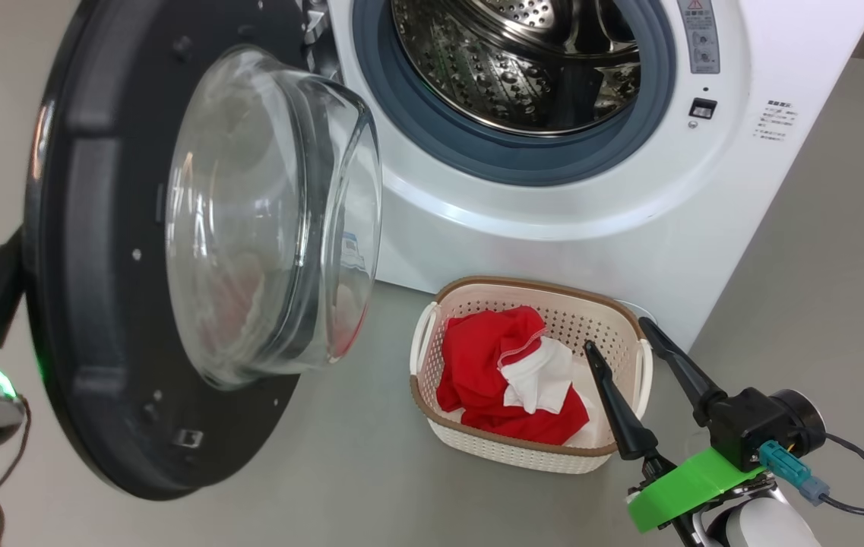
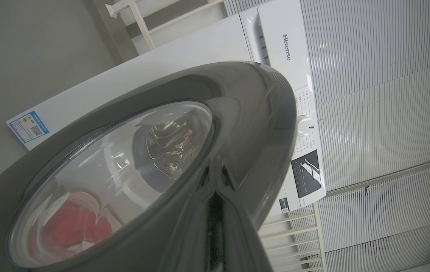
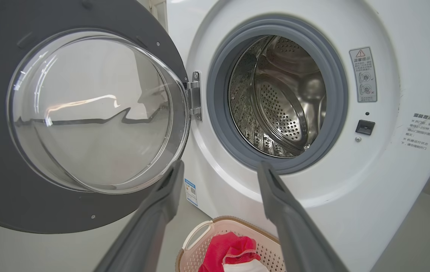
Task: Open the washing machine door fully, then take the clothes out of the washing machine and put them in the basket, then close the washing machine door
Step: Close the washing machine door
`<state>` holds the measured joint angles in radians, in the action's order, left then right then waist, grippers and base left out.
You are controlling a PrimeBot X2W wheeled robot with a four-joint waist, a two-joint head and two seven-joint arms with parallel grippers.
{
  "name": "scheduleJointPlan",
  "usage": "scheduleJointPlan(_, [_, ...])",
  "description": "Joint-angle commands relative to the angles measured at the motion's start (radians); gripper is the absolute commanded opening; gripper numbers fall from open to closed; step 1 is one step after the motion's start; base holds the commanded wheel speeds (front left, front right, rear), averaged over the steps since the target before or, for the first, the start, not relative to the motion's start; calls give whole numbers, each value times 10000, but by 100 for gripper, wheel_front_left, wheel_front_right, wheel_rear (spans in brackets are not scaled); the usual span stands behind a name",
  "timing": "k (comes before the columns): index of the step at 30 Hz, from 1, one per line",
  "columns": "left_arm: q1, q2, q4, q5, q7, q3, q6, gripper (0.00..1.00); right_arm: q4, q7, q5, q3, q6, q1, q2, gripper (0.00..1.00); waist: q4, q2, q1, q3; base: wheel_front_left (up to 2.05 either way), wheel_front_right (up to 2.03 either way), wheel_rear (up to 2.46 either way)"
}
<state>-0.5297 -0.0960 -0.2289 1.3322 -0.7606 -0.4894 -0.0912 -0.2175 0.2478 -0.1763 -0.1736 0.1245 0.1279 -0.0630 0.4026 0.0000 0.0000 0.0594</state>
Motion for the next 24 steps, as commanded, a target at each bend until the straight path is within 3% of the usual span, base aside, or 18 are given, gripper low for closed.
scheduleJointPlan(1, [229, -138, 728, 105, -253, -14, -98, 0, 201, 117, -112, -197, 62, 339, 28, 100, -62, 0, 0, 14, 0, 0, 0])
scheduleJointPlan(9, [944, 255, 2009, 361, -517, 408, -527, 0, 151, 132, -130, -149, 62, 355, 56, 100, -278, 0, 0, -7, 0, 0, 0])
scheduleJointPlan(24, [1747, 447, 3161, 1287, -279, 1364, -901, 0, 188, 138, -218, -214, 62, 349, 101, 100, -721, 0, 0, -107, 0, 0, 0])
